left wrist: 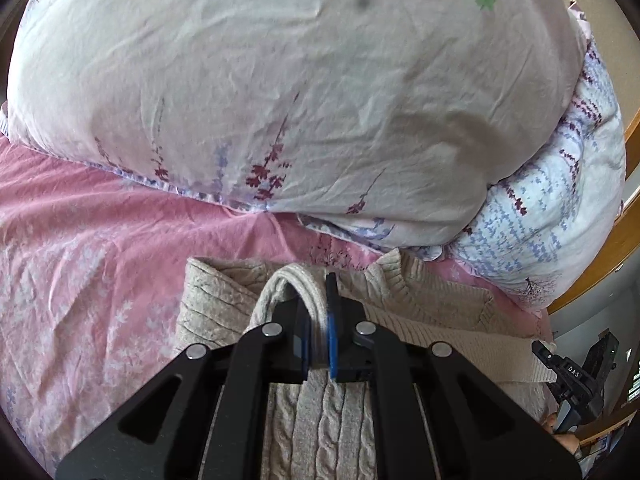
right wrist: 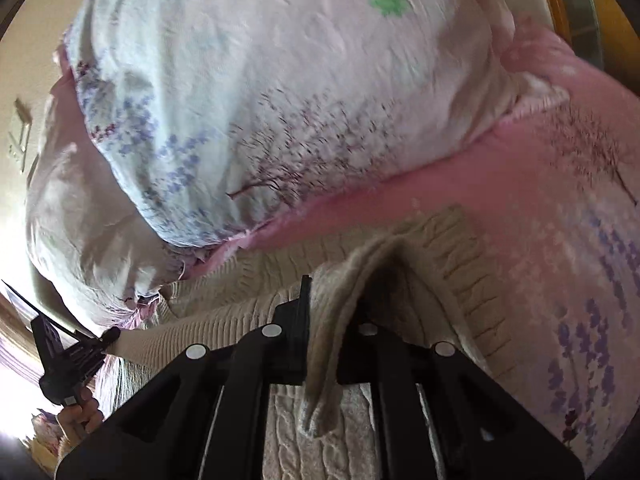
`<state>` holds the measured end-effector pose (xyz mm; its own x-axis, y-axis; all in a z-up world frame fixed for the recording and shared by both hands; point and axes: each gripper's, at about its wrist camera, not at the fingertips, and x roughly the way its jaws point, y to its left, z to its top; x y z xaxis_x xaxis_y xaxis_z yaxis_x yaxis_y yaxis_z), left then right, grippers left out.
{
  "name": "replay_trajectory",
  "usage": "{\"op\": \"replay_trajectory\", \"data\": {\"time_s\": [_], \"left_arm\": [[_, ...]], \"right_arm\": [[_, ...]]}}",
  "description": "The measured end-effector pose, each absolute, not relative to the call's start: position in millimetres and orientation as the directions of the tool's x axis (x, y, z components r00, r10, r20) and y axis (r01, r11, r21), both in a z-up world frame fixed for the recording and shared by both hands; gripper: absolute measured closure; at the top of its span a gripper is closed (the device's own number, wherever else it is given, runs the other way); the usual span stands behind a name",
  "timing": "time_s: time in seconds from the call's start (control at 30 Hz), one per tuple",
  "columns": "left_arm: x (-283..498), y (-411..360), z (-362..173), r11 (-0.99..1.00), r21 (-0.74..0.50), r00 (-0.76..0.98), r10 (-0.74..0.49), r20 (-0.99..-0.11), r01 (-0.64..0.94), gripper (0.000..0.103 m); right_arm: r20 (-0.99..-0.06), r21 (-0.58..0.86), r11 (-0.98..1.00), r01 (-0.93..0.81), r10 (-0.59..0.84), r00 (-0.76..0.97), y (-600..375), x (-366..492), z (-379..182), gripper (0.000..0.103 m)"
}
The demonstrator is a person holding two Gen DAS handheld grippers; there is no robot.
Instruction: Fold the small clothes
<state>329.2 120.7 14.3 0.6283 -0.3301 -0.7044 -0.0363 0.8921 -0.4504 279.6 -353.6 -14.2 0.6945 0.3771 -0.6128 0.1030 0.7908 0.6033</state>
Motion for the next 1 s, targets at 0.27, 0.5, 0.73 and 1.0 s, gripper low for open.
{"op": "replay_trajectory", "data": {"time_s": [0.27, 0.5, 0.73, 1.0], "left_arm": [[329, 123, 14, 0.88, -0.473, 0.627, -0.351, -0.696, -0.032, 0.096], [334, 125, 19, 0.866, -0.498, 0.634, -0.36, -0.684, -0.045, 0.096], [345, 117, 12, 0.875, -0.478, 0.606, -0.339, -0.719, -0.079, 0.083], [333, 126, 26, 0.878, -0.477, 0.624, -0.353, -0.697, -0.036, 0.045]], "right_arm": [[-0.6, 0.655, 0.745, 0.126, 0.412, 0.685, -365, 265, -11, 0.075], [-0.528, 0.686, 0.723, 0.085, 0.413, 0.742, -373, 258, 7, 0.095], [-0.573, 0.721, 0.657, 0.22, 0.387, 0.722, -385, 292, -20, 0.076], [-0.568, 0.656, 0.736, 0.166, 0.337, 0.751, -378, 282, -3, 0.049]]}}
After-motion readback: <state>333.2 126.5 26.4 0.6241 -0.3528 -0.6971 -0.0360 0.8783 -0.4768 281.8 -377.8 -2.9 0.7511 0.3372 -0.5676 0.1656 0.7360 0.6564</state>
